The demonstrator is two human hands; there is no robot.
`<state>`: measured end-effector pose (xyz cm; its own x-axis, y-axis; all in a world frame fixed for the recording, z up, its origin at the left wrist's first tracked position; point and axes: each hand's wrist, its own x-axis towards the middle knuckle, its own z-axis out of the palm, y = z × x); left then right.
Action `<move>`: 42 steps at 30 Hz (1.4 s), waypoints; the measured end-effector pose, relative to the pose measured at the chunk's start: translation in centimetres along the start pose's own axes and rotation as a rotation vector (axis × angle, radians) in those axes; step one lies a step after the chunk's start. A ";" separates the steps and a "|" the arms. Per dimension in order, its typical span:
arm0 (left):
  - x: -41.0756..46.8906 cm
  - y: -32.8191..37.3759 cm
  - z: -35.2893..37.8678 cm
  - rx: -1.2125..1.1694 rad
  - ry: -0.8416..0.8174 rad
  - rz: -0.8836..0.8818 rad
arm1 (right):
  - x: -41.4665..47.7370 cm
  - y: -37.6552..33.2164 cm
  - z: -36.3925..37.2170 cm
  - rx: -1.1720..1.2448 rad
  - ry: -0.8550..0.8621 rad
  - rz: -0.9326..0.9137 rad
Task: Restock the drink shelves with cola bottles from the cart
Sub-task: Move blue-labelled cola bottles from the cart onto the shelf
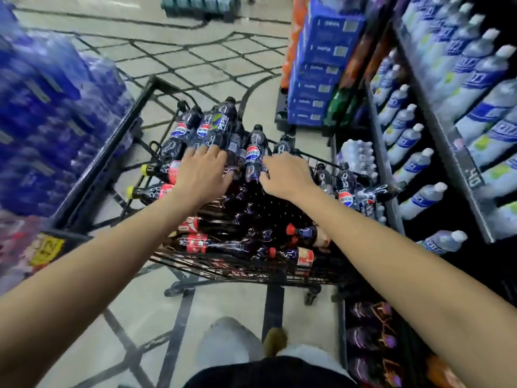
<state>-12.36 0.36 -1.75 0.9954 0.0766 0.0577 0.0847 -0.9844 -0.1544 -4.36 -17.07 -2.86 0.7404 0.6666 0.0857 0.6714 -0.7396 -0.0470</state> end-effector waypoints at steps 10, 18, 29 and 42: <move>5.4 -4.2 2.0 -0.093 -0.018 -0.061 | 6.5 0.2 2.4 0.034 -0.084 0.041; 11.8 -5.9 4.7 -0.315 -0.153 -0.169 | 9.8 0.4 6.6 0.119 -0.144 0.312; 15.7 -5.1 6.8 -0.611 -0.271 -0.404 | 12.1 0.3 11.4 0.448 -0.298 0.715; 15.9 -6.8 6.1 -0.935 -0.281 -0.436 | 13.7 0.0 11.7 0.651 -0.309 0.878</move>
<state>3.15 9.24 -5.83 0.8722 0.3676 -0.3227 0.4866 -0.5846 0.6492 6.14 -6.83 -13.35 0.8789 0.0029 -0.4771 -0.2611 -0.8340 -0.4861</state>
